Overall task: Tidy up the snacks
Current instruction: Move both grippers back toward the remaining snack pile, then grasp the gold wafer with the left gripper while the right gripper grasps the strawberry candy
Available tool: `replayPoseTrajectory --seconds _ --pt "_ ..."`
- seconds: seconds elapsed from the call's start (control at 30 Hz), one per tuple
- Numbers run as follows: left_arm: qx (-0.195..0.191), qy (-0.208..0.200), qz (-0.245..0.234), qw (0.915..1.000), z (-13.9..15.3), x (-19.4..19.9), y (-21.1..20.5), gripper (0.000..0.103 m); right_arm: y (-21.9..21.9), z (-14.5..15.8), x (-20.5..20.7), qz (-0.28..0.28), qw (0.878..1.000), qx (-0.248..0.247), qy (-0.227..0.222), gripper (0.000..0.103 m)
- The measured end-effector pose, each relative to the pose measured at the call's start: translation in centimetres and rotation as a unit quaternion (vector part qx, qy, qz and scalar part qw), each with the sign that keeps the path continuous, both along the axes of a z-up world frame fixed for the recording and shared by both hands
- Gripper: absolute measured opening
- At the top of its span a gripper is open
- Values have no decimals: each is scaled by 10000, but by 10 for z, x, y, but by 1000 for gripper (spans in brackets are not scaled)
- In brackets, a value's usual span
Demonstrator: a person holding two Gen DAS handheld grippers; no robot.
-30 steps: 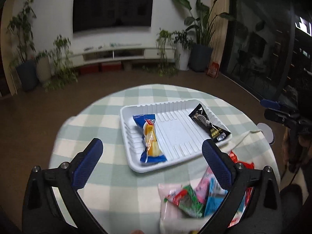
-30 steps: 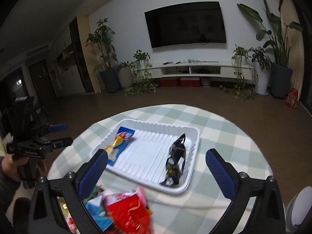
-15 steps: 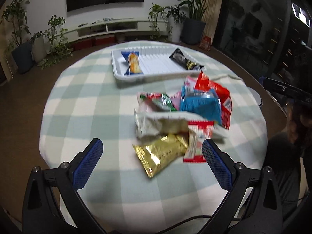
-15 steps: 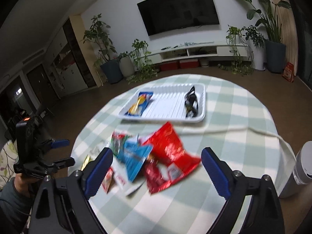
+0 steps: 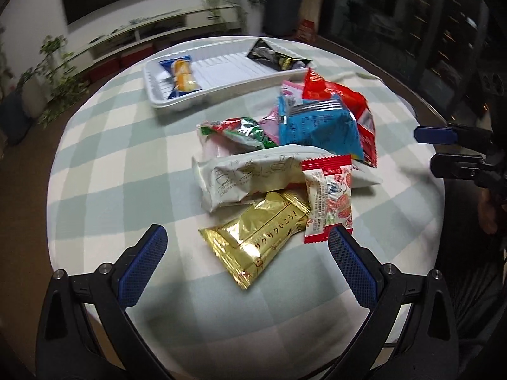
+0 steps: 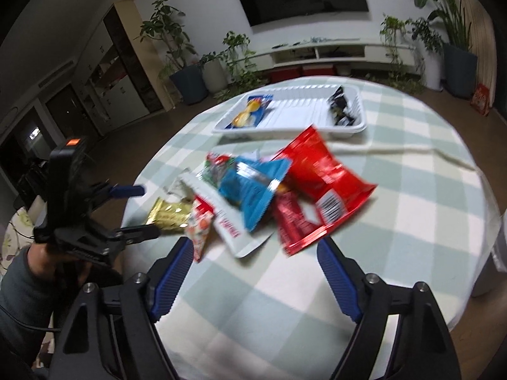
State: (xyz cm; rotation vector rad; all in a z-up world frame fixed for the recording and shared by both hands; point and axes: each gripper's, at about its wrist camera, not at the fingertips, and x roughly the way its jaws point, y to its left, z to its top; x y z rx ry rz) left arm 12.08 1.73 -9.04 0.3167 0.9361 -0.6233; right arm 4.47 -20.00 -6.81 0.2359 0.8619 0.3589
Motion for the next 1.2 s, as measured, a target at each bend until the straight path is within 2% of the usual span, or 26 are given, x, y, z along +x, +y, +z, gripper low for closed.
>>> replayPoseTrajectory --seconds 0.07,0.13,0.23,0.3,0.5,0.53,0.6,0.67,0.83,1.07,1.2 --pt "-12 5 -390 9992 1 5 -2 103 8 -3 1 40 9999 101 105 78" --pt "138 38 -813 9966 -1 10 -7 102 17 -8 3 96 9994 224 260 75" --pt "428 37 -1338 9901 -6 12 -16 95 30 -14 5 119 9982 337 478 71" --pt "501 179 -1499 9873 -11 17 -19 84 37 -20 8 159 9971 401 622 69" --pt "897 231 -1924 9769 -23 21 -32 74 49 -26 14 228 9959 421 769 67" --pt "928 220 -1958 9760 -23 21 -33 70 51 -26 14 234 9958 417 783 67" --pt "906 266 -1954 9762 -23 21 -31 54 51 -28 13 214 9958 388 807 67" --pt "849 333 -1930 9770 -25 22 -27 49 51 -30 13 195 9954 387 852 67" --pt "827 307 -1940 9770 -26 12 -28 43 52 -33 16 178 9946 359 957 67" --pt "697 462 -1659 9826 -24 -3 -22 41 57 -31 18 200 9951 261 929 67" --pt "585 647 -1370 9867 -23 -8 -11 36 63 -31 19 227 9950 188 949 67"
